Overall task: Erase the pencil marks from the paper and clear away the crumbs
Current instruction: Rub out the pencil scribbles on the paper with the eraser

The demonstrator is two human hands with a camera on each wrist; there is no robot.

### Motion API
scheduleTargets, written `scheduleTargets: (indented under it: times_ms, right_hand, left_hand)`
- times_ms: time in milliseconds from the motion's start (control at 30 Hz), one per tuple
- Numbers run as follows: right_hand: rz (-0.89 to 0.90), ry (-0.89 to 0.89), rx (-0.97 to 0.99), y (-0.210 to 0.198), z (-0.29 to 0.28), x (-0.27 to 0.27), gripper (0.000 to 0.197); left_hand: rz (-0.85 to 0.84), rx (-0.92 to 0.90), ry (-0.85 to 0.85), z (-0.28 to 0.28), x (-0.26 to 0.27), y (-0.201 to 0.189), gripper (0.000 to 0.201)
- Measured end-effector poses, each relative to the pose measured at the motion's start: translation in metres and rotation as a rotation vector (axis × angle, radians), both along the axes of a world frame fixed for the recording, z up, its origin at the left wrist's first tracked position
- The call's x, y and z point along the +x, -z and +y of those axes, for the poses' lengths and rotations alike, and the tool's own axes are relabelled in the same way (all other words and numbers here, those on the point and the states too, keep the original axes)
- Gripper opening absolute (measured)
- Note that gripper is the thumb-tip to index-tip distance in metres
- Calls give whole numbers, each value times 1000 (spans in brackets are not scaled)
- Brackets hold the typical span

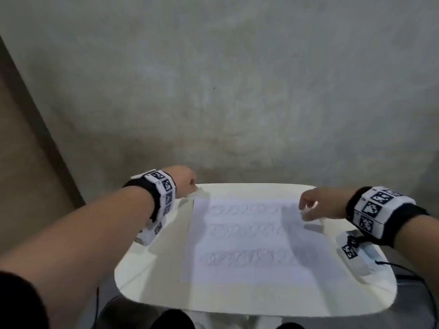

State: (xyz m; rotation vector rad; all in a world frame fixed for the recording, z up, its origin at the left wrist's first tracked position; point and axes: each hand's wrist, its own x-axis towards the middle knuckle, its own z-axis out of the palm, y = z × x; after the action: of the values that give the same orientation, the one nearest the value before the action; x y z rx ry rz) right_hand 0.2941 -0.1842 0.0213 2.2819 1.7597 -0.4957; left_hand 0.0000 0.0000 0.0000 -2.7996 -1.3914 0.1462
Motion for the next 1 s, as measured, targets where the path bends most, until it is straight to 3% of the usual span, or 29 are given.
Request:
scheduleTargets:
  times_ms: [133,200,333,600,800,1000]
  right_hand:
    - [4,-60,-53,12,24,-16,83]
    - [-51,-91,-143,18,27,-23,93]
    - [-158,-115,-165,25,25,-29,94]
    - [-193,-85,-171,23,28,-38,94]
    - [-203,-85,-152,23,28,-38,96]
    - [-188,-68,-169,19,28,-41,93]
  left_hand:
    - [55,-62,-15,19,15,21,32]
    - [68,-101,-4,27,20,30,36]
    - [111,-93,36,32,24,38,46]
    - [181,-52,43,37,21,45,25]
    - [70,-37,3,34,8,35,18]
    - [-49,-138,156,-7,6,13,17]
